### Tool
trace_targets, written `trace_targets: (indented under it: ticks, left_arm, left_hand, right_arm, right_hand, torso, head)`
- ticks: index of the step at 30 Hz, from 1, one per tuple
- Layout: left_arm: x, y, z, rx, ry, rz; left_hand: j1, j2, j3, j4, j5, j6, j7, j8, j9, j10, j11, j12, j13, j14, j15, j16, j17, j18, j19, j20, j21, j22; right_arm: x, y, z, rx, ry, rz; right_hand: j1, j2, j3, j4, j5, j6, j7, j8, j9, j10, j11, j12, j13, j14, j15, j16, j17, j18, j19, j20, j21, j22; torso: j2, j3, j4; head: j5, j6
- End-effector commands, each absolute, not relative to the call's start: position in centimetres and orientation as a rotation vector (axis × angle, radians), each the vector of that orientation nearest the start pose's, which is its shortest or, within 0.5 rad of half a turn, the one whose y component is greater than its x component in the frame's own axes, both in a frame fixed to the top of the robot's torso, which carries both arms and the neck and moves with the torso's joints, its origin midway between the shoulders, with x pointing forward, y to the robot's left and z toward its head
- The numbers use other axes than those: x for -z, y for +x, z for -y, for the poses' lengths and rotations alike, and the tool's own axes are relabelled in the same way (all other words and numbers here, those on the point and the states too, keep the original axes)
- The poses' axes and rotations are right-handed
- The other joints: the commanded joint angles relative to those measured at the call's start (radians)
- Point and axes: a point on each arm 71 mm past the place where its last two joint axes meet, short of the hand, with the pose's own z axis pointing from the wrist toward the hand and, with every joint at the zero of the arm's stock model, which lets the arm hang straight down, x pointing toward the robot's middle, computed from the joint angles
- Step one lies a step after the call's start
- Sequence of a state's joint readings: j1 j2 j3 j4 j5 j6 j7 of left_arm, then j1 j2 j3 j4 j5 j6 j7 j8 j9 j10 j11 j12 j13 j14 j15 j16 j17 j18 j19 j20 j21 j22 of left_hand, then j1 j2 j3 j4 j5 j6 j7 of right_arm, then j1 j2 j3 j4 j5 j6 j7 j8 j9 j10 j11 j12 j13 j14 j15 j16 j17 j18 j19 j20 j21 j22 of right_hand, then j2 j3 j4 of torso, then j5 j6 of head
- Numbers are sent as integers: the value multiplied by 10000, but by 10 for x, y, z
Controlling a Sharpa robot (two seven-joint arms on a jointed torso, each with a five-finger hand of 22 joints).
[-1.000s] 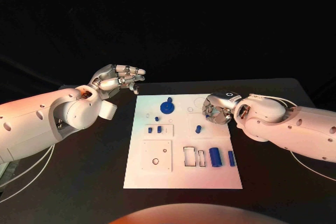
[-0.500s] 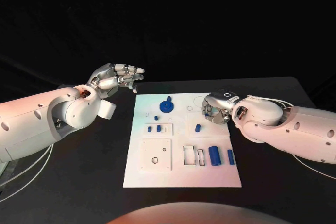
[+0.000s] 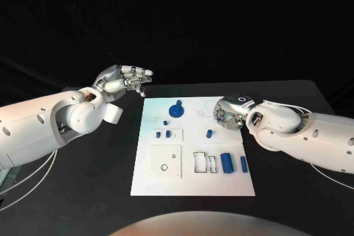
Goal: Assemble the parts on the task board
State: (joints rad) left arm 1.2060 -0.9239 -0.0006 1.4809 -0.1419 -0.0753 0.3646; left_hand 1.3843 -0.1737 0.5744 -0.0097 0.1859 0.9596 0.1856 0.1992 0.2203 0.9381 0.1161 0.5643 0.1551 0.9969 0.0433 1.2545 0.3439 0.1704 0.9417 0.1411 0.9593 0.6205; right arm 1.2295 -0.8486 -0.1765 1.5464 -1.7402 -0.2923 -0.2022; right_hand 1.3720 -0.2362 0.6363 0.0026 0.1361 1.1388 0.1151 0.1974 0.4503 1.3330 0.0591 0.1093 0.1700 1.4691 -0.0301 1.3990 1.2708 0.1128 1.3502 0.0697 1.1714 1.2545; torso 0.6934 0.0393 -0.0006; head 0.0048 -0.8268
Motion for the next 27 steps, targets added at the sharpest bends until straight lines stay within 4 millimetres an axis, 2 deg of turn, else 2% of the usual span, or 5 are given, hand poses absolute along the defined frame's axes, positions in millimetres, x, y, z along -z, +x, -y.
trace_targets:
  ticks: [1, 12, 18, 22, 27]
  left_arm:
    - [160, 495, -248, 16374, -9179, -15053]
    - [161, 497, -247, 16052, -8875, -15161]
    - [161, 497, -246, 16013, -8801, -15184]
    - [161, 497, -246, 16002, -8803, -15178]
    - [161, 497, -245, 16033, -8801, -15192]
  left_hand:
    - [31, -20, 48, 1, 64, -85, 4, -36, 13, -71, 11, 33, -4, 33, 0, -64, -9, 141, -4, -61, 37, 15]
    - [-56, -74, 55, 7, 15, -109, 16, -61, 37, -115, 24, 77, -10, 111, 15, -8, 10, 138, -14, -38, 83, 48]
    - [-56, -72, 62, 4, 15, -110, 16, -62, 41, -118, 24, 84, -10, 114, 15, -5, 10, 140, -16, -38, 87, 51]
    - [-56, -72, 62, 4, 15, -110, 16, -62, 41, -118, 24, 84, -10, 114, 15, -5, 10, 140, -16, -38, 87, 51]
    - [-56, -72, 62, 4, 15, -110, 16, -62, 41, -118, 24, 84, -10, 114, 15, -5, 10, 140, -16, -38, 87, 51]
  right_arm:
    - [211, 469, 202, -4440, -3789, -16664]
    - [193, 473, 207, -5416, -3292, -16200]
    - [184, 471, 211, -5976, -2931, -16038]
    - [177, 465, 205, -6466, -2872, -15860]
    - [172, 453, 183, -7144, -3019, -15826]
  right_hand:
    - [189, 316, 546, -455, -60, 78, -2, 50, 21, 262, -204, -3, -7, 525, -65, 25, -7, -133, 41, -22, 35, 2]
    - [176, 317, 604, -492, -142, 74, -3, 51, 42, 262, -205, -18, 21, 521, -65, 37, -3, -131, 24, -23, 34, 14]
    - [173, 316, 615, -502, -161, 77, -4, 54, 47, 267, -206, -19, 29, 519, -66, 33, -16, -128, 14, -24, 23, 8]
    - [174, 316, 620, -506, -164, 76, -4, 54, 49, 266, -206, -21, 31, 521, -67, 43, 0, -133, 25, -24, 44, 27]
    - [175, 317, 625, -511, -165, 75, -4, 54, 51, 266, -206, -22, 34, 521, -67, 44, 0, -131, 19, -24, 37, 22]
  torso:
    - [-4, -4, 4]
    - [14, -16, -3]
    - [10, -11, 8]
    - [2, -1, -5]
    - [-2, 1, -11]
  head:
    - [18, -14]
    - [82, 54]
    - [123, 36]
    - [144, 40]
    - [174, 46]
